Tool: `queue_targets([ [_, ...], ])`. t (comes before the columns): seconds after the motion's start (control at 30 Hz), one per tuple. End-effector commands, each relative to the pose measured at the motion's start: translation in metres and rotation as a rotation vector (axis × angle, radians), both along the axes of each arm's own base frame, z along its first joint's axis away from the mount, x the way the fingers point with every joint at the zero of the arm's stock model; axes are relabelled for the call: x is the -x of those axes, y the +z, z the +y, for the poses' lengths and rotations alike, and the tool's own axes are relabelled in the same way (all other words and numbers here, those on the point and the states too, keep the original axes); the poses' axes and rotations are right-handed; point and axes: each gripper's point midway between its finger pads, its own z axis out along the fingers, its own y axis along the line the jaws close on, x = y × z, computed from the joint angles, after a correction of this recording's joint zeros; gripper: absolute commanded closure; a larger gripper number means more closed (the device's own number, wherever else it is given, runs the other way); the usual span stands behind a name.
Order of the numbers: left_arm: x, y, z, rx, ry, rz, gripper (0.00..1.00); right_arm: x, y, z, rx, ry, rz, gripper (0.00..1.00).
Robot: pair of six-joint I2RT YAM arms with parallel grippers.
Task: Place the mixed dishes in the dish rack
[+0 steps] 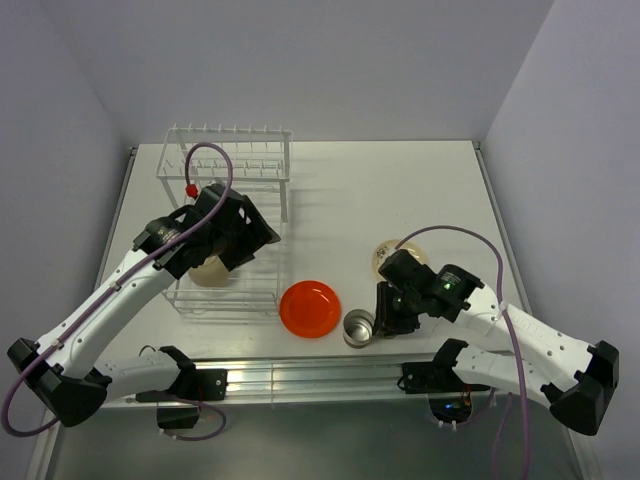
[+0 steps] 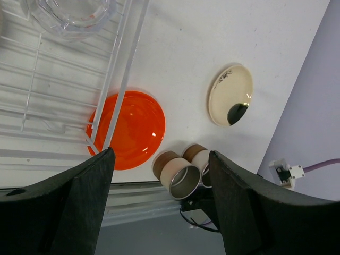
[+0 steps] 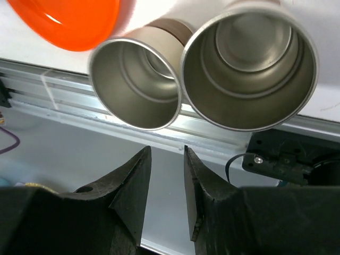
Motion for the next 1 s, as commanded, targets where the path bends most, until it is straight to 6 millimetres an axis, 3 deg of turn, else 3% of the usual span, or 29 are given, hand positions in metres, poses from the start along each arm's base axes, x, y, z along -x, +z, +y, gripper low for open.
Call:
queue_targets([
  [0.0,0.0,0.009,-0.01,0.04,-0.012,-0.016,0.23,0.002,-0.002,0.006,-0.031,-0.048,0.013,0.62],
  [0.27,0.007,0.019,-0.007,0.051,0.001,-0.029,0.24,0.007,-0.011,0.009,-0.04,-0.081,0.053,0.62],
  [0.7,0.025,0.032,0.004,0.07,0.016,-0.041,0.25,-0.004,-0.027,0.031,-0.084,-0.155,0.097,0.62],
  [0.97,0.034,0.037,0.014,0.079,0.031,-0.049,0.25,-0.012,-0.037,0.031,-0.031,-0.193,0.104,0.62],
])
